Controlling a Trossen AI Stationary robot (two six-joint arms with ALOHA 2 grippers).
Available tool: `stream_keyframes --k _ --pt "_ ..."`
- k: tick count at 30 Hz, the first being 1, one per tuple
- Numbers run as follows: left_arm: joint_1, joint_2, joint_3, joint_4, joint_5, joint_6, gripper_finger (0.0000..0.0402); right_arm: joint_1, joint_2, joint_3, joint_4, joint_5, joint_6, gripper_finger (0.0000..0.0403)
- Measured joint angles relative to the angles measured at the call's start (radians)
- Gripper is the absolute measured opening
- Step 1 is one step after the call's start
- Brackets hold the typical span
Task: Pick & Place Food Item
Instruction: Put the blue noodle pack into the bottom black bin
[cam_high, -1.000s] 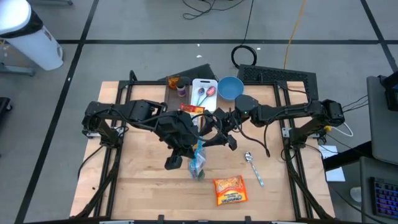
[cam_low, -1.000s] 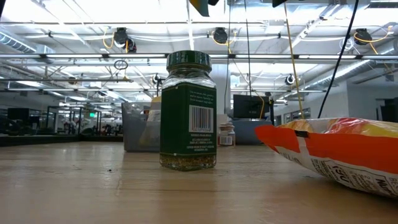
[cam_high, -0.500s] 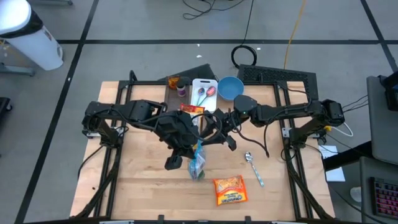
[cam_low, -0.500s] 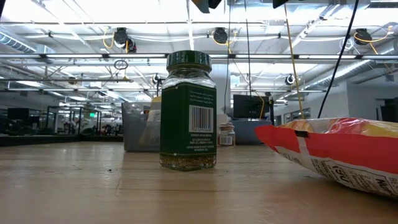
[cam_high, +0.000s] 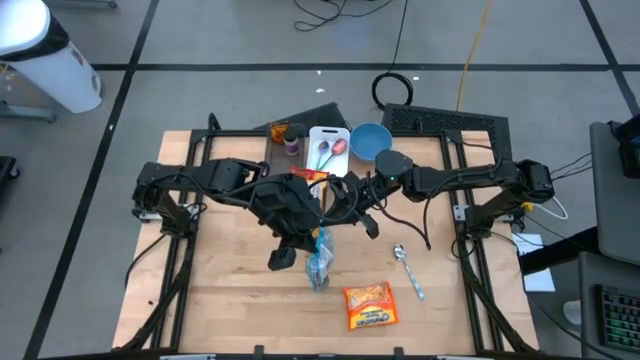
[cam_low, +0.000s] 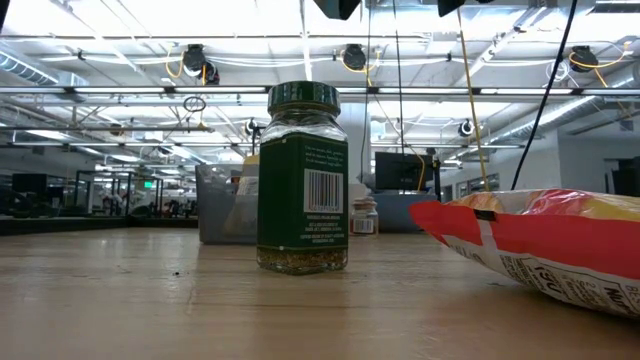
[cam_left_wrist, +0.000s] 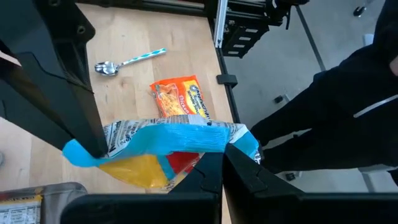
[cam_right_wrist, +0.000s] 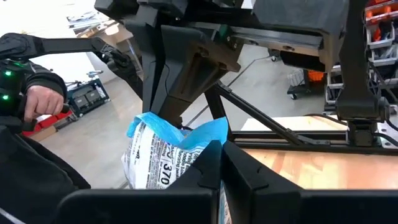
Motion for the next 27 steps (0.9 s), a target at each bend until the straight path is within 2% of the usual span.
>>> stream_keyframes --k 4,10,13,20,24,27 --pt "0.021 0.0 0.0 0.0 0.059 -0.027 0.0006 0.0 0.0 0.0 -0.009 0.0 0.001 0.0001" --pt "0.094 0.0 0.0 0.002 0.202 -0.173 0.0015 0.0 0.0 0.0 -0.013 0.0 0.0 0.0" --pt "0.127 0.0 0.0 0.006 0.258 -0.197 0.0039 0.0 0.0 0.0 -0.016 -0.002 0.0 0.0" --pt "0.198 -0.001 0.0 0.004 0.424 -0.289 0.0125 0.0 0.0 0.0 -0.019 0.004 -0.003 0.0" --pt "0.246 -0.001 0.0 -0.003 0.542 -0.304 0.0159 -0.008 -0.009 0.0 -0.029 0.064 -0.021 0.0" --pt "0.277 -0.009 0.0 -0.048 0.533 -0.29 0.0172 -0.028 -0.03 0.0 -0.066 0.128 -0.027 0.0"
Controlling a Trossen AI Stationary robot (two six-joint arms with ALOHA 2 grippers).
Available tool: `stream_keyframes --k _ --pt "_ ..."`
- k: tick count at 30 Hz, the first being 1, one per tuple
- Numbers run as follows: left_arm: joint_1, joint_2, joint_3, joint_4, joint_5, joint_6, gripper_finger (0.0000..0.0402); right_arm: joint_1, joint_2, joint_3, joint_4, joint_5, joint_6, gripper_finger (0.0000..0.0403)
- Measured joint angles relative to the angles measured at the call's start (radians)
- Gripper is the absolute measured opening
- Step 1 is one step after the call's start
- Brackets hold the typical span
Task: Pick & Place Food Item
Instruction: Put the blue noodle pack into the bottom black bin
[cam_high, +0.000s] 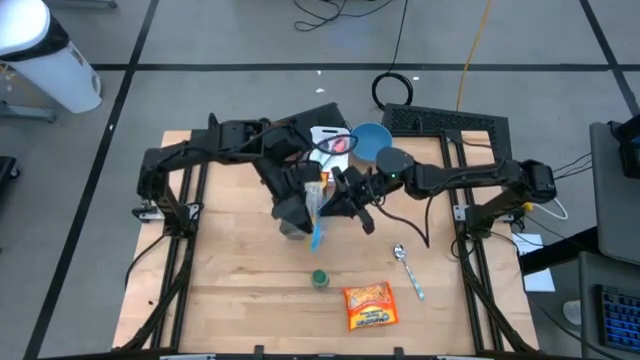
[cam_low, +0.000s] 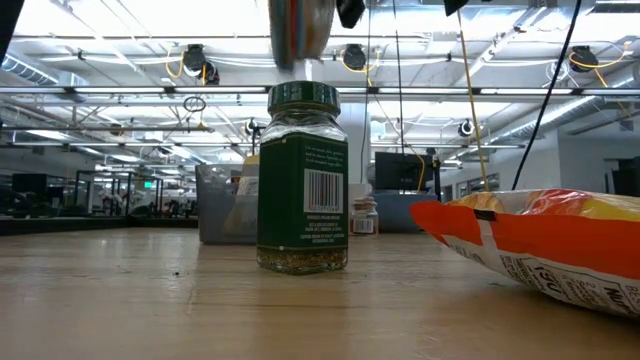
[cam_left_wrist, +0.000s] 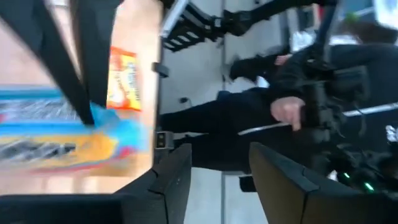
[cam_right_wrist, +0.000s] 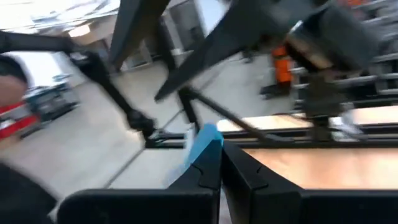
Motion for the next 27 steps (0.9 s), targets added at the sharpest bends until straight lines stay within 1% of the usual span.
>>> stream_keyframes --k 3,6,9,11,15,17,21,23,27 --pt "0.029 -0.008 0.0 -0.066 -0.083 0.057 0.0174 -0.023 -0.033 0.0 -0.098 0.082 -0.017 0.0" --pt "0.053 -0.016 0.0 -0.141 -0.246 0.12 0.0175 -0.036 -0.065 0.0 -0.177 0.199 -0.043 0.0" --pt "0.075 -0.021 0.0 -0.155 -0.427 0.14 0.0175 -0.049 -0.092 0.0 -0.24 0.311 -0.04 0.0" --pt "0.089 -0.022 0.0 -0.128 -0.501 0.125 0.0175 -0.057 -0.104 0.0 -0.275 0.378 -0.024 0.0" --pt "0.113 -0.023 0.0 -0.008 -0.569 0.098 0.0175 -0.064 -0.11 0.0 -0.294 0.473 -0.01 0.0" --pt "0.115 -0.023 0.0 0.051 -0.6 0.119 0.0175 -0.063 -0.11 0.0 -0.293 0.474 -0.007 0.0" --pt "0.114 -0.023 0.0 0.143 -0.682 0.246 0.0175 -0.075 -0.11 0.0 -0.299 0.474 -0.01 0.0" --pt "0.117 -0.023 0.0 0.173 -0.715 0.273 0.0175 -0.087 -0.118 0.0 -0.318 0.473 -0.02 0.0" --pt "0.132 -0.023 0.0 0.19 -0.717 0.29 0.0175 -0.118 -0.156 0.0 -0.354 0.475 -0.045 0.0"
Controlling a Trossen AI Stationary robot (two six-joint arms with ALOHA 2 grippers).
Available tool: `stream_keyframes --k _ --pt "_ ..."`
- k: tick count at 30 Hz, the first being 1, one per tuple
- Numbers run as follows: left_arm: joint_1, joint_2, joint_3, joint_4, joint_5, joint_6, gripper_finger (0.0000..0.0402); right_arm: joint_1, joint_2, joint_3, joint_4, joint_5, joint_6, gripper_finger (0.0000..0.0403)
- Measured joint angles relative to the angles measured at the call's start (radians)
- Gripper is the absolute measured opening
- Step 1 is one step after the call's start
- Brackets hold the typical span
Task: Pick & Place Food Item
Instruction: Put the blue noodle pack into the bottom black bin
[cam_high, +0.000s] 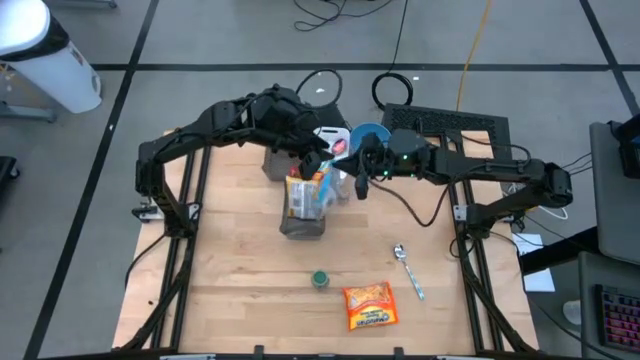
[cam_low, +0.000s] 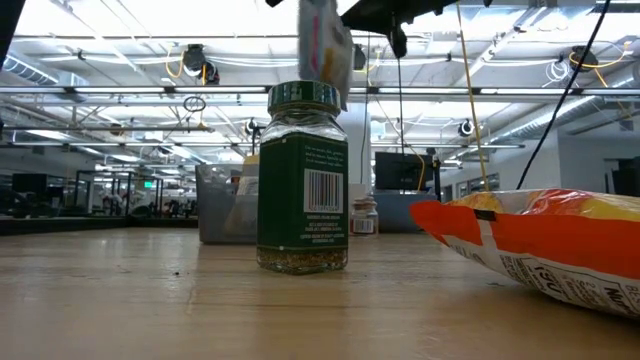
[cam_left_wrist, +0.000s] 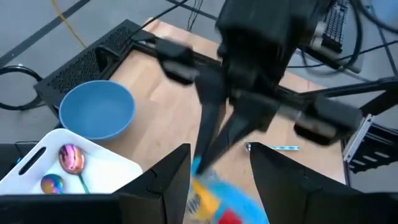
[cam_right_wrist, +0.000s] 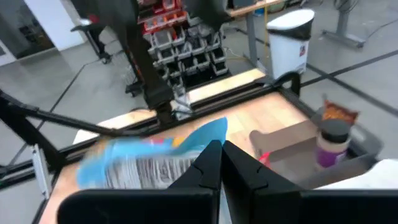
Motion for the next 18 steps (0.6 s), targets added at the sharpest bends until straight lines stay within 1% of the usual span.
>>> stream_keyframes --k 4,7,9,13,18 --pt "0.004 0.0 0.0 0.0 0.0 -0.008 0.0175 -0.039 -0.037 0.0 -0.023 0.001 -0.003 0.0" --pt "-0.003 0.0 0.0 0.037 -0.001 0.009 0.0175 -0.064 -0.05 0.0 -0.023 0.005 0.005 0.0" --pt "-0.013 0.0 0.0 0.062 -0.023 0.007 0.0175 -0.076 -0.051 0.0 -0.018 0.008 0.017 0.0" --pt "-0.044 0.015 0.0 0.071 -0.119 0.041 0.0175 -0.083 -0.047 0.0 -0.02 0.003 0.02 0.0" --pt "-0.091 0.041 -0.002 0.019 -0.263 0.194 0.0175 -0.082 -0.045 0.0 -0.015 -0.003 0.016 0.0"
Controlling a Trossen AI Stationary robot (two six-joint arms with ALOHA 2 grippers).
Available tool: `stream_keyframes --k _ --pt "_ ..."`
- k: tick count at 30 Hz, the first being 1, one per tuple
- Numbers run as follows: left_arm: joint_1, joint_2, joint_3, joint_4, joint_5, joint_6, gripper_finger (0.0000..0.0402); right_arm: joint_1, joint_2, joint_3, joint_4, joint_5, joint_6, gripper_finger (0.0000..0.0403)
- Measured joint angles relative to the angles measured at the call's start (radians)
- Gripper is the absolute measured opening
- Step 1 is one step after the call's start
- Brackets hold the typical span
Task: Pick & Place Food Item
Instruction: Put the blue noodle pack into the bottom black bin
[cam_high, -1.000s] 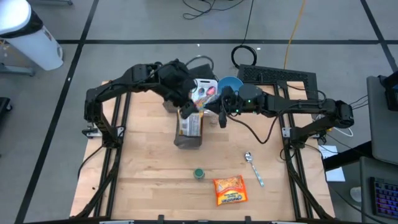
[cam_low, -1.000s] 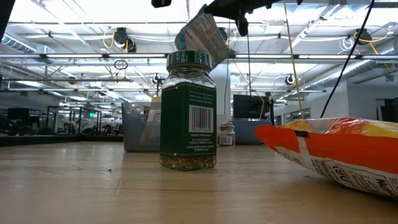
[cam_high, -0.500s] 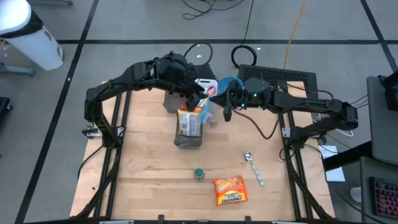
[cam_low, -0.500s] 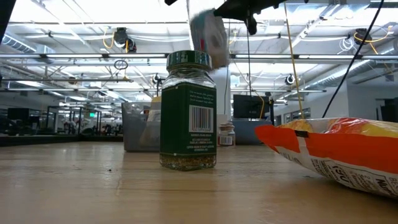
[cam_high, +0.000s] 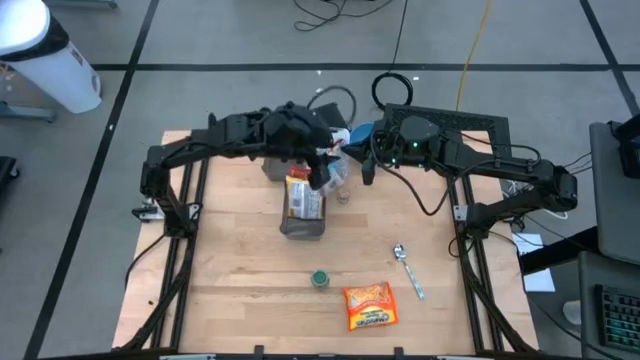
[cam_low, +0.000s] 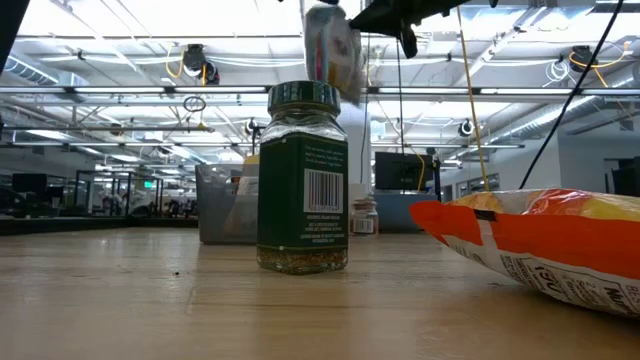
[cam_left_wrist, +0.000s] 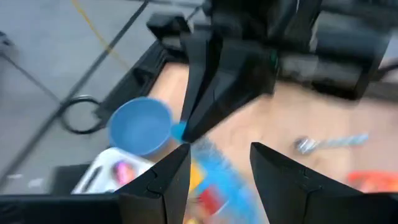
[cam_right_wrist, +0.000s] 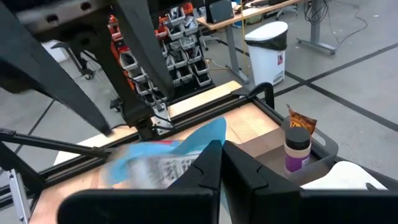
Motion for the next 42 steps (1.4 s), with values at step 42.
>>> stream_keyframes --k 42 --pt "-0.002 0.07 0.002 -0.076 -0.268 0.01 0.0175 0.002 0.0 -0.001 0.092 -0.025 -0.027 0.0"
